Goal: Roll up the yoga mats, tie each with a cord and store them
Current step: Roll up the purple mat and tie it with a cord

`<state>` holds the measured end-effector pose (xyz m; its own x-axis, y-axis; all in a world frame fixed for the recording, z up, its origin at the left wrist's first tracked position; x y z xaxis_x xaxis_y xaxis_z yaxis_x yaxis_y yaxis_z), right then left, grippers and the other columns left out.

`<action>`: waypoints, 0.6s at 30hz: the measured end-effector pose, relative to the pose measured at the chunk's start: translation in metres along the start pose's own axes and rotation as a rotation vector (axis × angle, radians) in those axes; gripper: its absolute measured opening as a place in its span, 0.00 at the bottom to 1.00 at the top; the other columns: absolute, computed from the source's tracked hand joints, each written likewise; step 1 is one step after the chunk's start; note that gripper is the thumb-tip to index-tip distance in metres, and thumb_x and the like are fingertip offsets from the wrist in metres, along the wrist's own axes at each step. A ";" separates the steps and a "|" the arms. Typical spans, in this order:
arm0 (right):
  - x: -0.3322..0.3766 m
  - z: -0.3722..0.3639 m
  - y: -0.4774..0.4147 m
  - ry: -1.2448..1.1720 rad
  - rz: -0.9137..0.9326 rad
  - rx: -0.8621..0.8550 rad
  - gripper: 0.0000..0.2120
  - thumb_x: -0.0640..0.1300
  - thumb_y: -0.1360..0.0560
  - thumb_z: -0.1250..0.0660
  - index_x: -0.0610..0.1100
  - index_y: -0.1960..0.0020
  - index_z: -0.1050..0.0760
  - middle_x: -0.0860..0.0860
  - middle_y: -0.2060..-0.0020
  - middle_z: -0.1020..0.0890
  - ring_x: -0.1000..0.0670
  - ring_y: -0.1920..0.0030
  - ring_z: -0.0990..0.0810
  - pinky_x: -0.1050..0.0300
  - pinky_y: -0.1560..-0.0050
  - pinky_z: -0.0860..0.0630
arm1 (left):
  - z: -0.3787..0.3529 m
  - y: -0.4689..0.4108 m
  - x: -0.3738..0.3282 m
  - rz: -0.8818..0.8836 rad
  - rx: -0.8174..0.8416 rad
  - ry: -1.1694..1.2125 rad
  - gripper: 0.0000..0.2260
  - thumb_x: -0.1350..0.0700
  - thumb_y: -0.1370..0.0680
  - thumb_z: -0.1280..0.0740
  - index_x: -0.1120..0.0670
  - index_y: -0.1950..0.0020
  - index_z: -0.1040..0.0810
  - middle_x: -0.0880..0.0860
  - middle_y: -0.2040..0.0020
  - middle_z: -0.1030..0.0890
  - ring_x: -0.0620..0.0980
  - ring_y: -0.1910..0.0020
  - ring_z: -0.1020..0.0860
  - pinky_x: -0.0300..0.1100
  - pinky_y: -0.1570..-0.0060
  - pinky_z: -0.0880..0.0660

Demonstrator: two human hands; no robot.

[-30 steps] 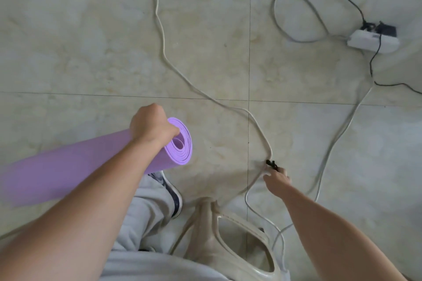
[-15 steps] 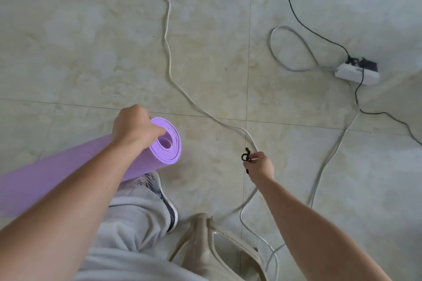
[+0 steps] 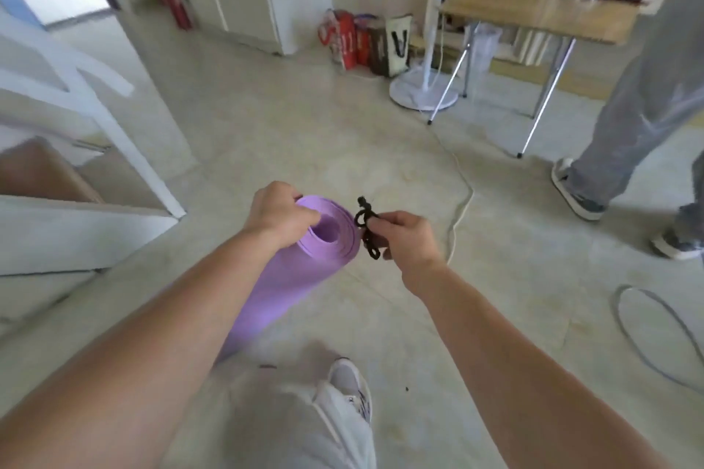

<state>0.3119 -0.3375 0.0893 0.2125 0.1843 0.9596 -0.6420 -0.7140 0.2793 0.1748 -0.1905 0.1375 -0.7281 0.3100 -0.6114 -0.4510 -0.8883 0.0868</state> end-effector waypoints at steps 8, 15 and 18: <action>0.096 -0.188 0.022 0.117 0.082 0.350 0.04 0.36 0.27 0.29 0.40 0.60 0.21 0.47 0.72 0.22 0.51 0.74 0.29 0.60 0.74 0.39 | 0.134 0.000 0.098 0.013 -0.251 0.307 0.13 0.68 0.28 0.37 0.49 0.60 0.26 0.51 0.62 0.21 0.55 0.63 0.24 0.43 0.64 0.28; 0.105 -0.315 0.050 0.305 0.176 0.469 0.07 0.36 0.27 0.29 0.40 0.63 0.23 0.46 0.74 0.23 0.52 0.77 0.29 0.63 0.75 0.33 | 0.209 0.048 0.168 0.082 -0.289 0.755 0.16 0.71 0.25 0.39 0.56 0.65 0.17 0.52 0.64 0.18 0.45 0.62 0.20 0.33 0.59 0.26; 0.102 -0.350 0.064 0.629 0.336 0.459 0.08 0.46 0.29 0.26 0.48 0.65 0.22 0.51 0.70 0.18 0.49 0.67 0.20 0.56 0.64 0.25 | 0.220 0.066 0.179 0.066 -0.272 0.892 0.16 0.64 0.20 0.37 0.52 0.61 0.13 0.53 0.61 0.15 0.48 0.60 0.18 0.36 0.57 0.24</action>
<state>0.0349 -0.1283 0.2165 -0.4729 0.1580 0.8668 -0.2058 -0.9764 0.0657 -0.0990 -0.1187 0.2070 -0.0314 -0.0191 -0.9993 -0.2047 -0.9785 0.0251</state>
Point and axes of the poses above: each hand's wrist, its own y-axis away from the middle knuckle, its own z-axis out of the back of the hand, x = y × z, the point moved 4 cm from there along -y, towards the middle knuckle
